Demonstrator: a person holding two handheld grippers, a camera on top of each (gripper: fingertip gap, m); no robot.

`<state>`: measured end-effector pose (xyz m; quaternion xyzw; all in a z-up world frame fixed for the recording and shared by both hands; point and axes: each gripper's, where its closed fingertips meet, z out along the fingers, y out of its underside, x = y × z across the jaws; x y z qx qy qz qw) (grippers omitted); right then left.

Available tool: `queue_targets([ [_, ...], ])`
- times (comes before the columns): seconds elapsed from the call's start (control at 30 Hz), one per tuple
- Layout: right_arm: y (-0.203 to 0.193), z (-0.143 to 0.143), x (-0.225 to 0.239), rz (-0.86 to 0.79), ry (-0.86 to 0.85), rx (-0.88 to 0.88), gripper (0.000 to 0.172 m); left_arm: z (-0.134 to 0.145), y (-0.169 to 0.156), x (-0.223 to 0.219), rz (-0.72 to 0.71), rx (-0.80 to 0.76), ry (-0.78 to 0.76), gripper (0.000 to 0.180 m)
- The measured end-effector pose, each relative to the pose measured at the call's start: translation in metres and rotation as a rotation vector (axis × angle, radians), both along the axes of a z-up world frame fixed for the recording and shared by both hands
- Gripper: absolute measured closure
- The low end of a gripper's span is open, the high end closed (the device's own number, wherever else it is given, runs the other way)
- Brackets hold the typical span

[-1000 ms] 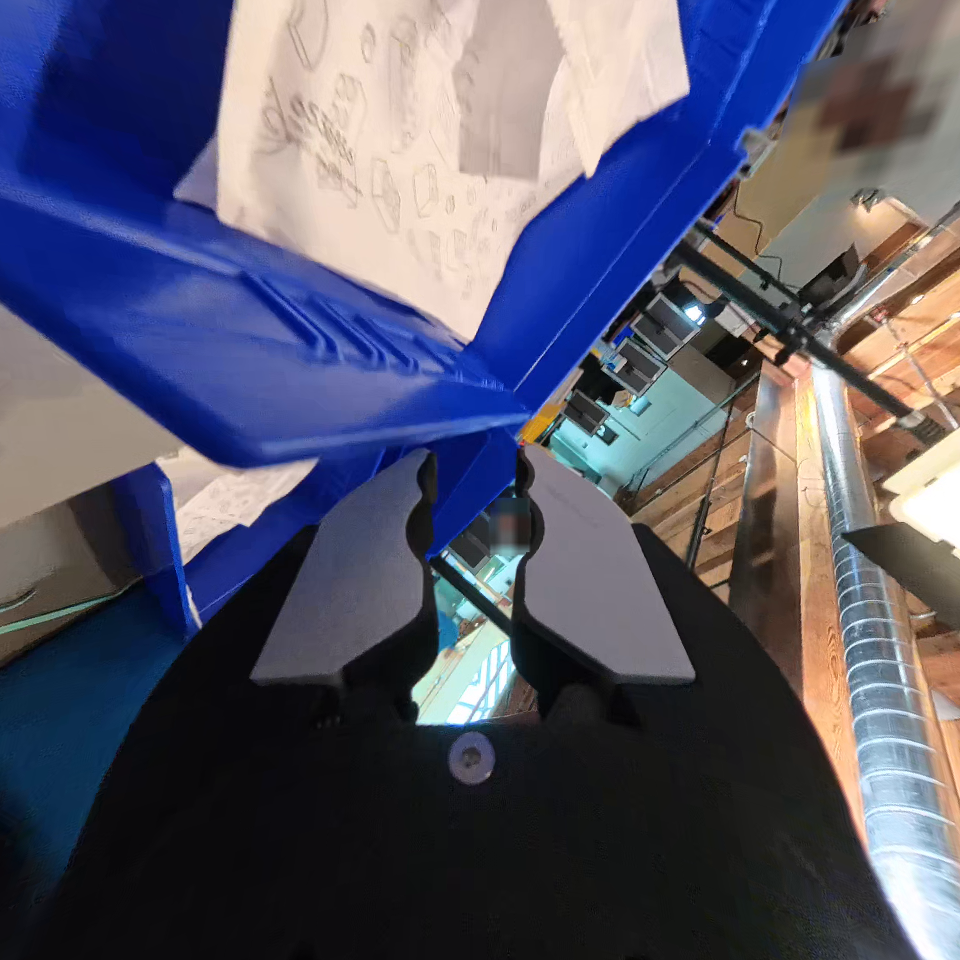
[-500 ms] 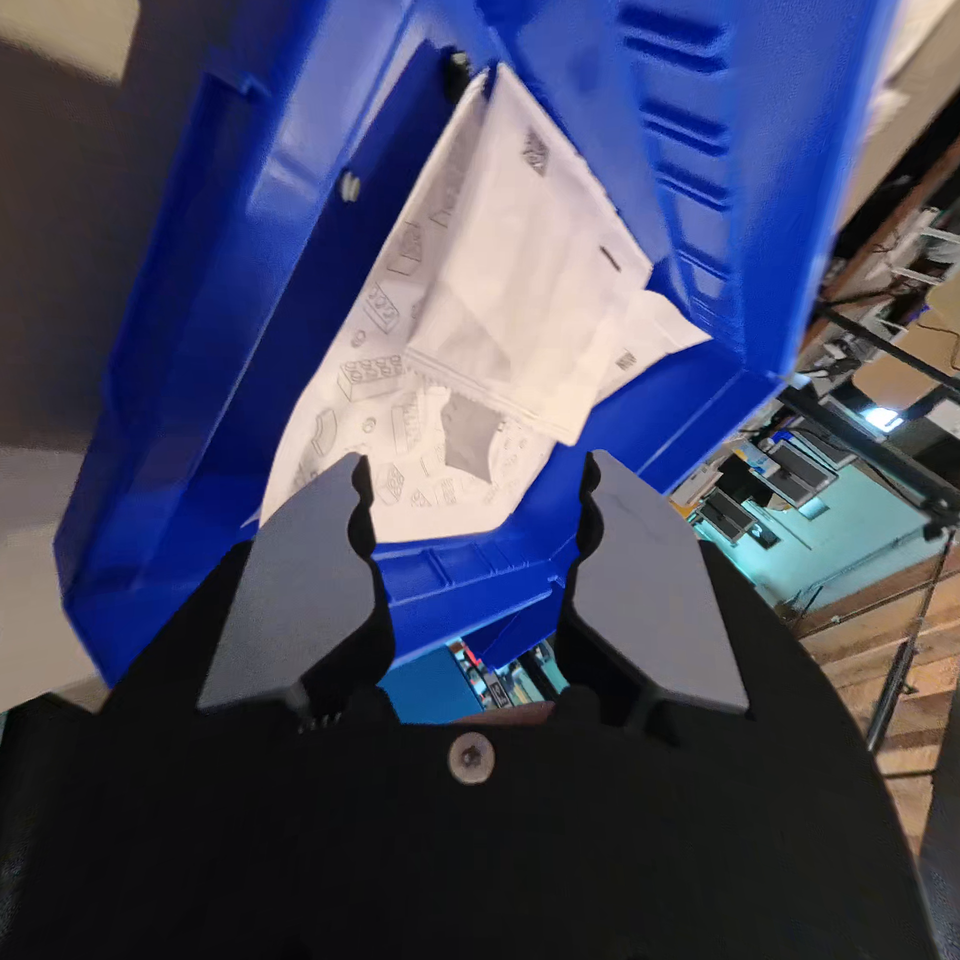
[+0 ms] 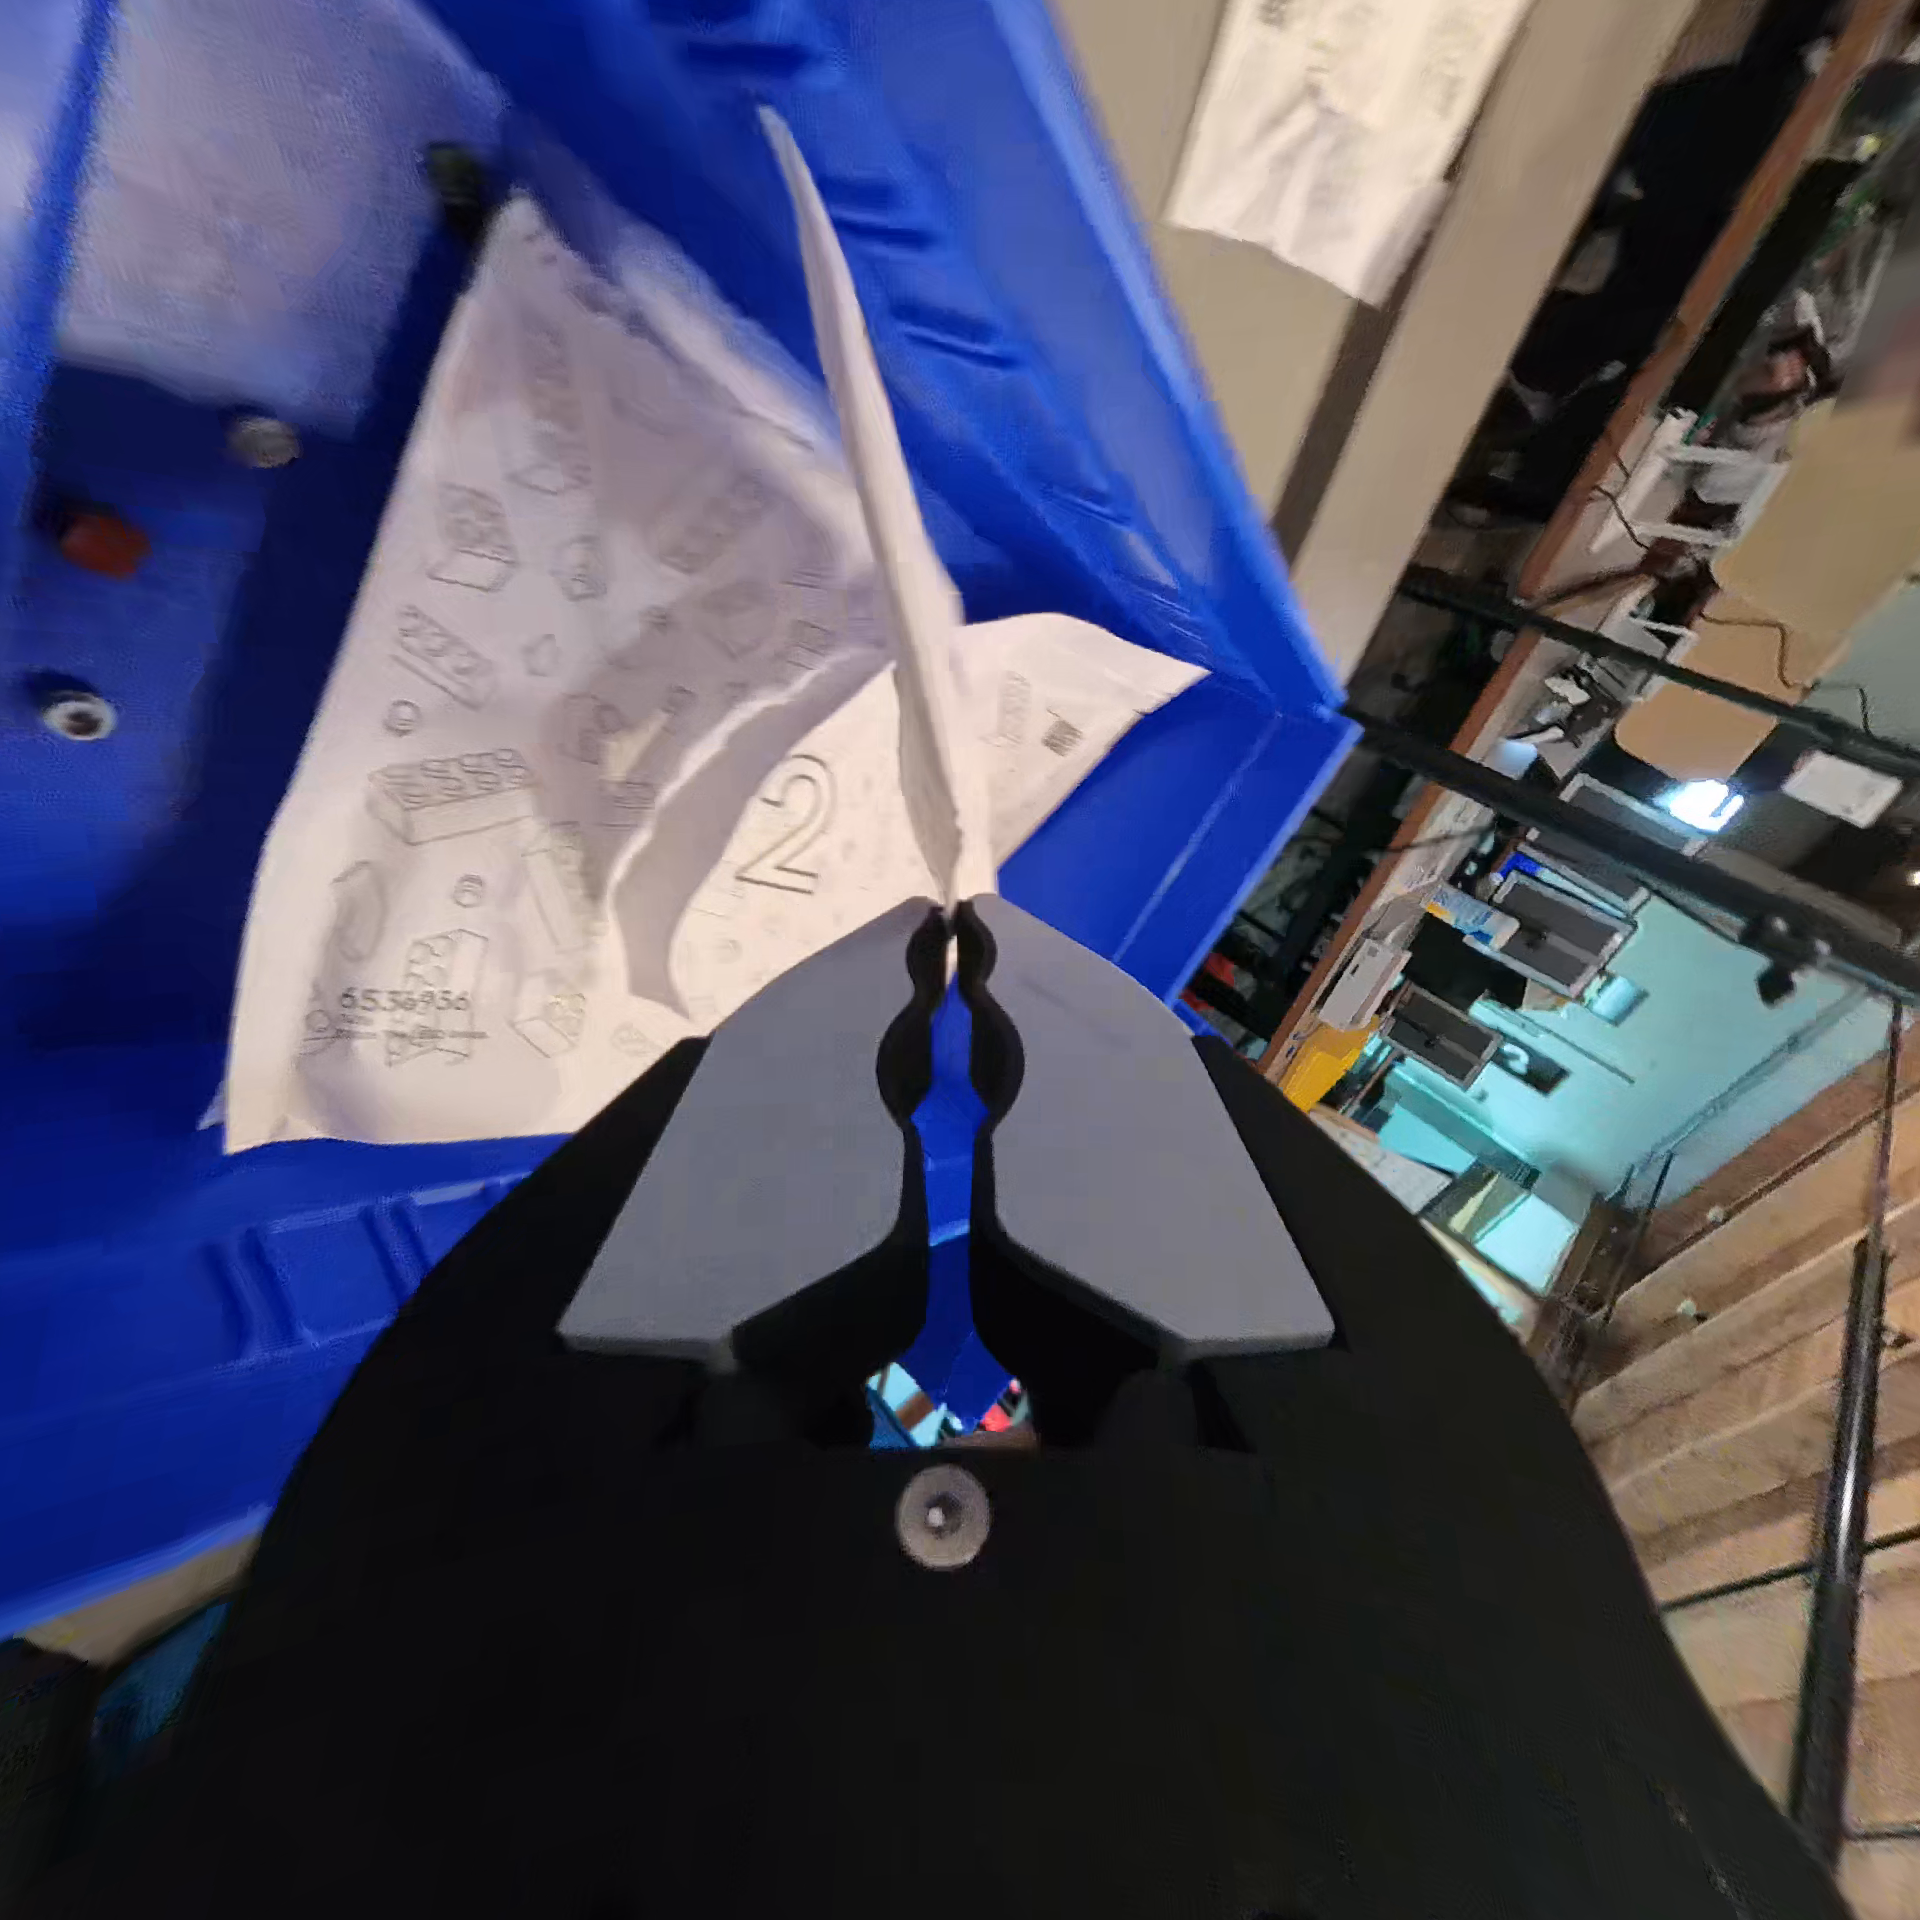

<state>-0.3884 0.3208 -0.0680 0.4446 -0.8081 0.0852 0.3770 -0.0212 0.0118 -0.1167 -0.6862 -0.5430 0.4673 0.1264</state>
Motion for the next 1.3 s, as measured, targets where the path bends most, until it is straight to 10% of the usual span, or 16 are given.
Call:
queue_targets([
  [0.37,-0.061,0.11,-0.013,-0.259,-0.353,-0.327,0.171,-0.002,0.001,-0.001,0.0,0.009,-0.004,0.14],
  [0.6,-0.142,0.081,-0.005,-0.384,-0.635,-0.369,0.17,-0.005,0.0,-0.001,0.003,0.0,-0.014,0.14],
  [0.9,-0.221,0.011,-0.029,-0.484,-0.523,-0.413,0.149,-0.01,-0.003,0.001,0.014,0.003,-0.034,0.14],
  [1.1,-0.187,0.027,-0.015,-0.484,-0.511,-0.411,0.123,-0.01,-0.001,0.003,0.006,-0.025,-0.055,0.14],
  [1.3,-0.069,0.002,0.002,-0.658,-0.655,-0.227,0.123,-0.002,0.007,0.001,-0.014,-0.044,-0.047,0.14],
])
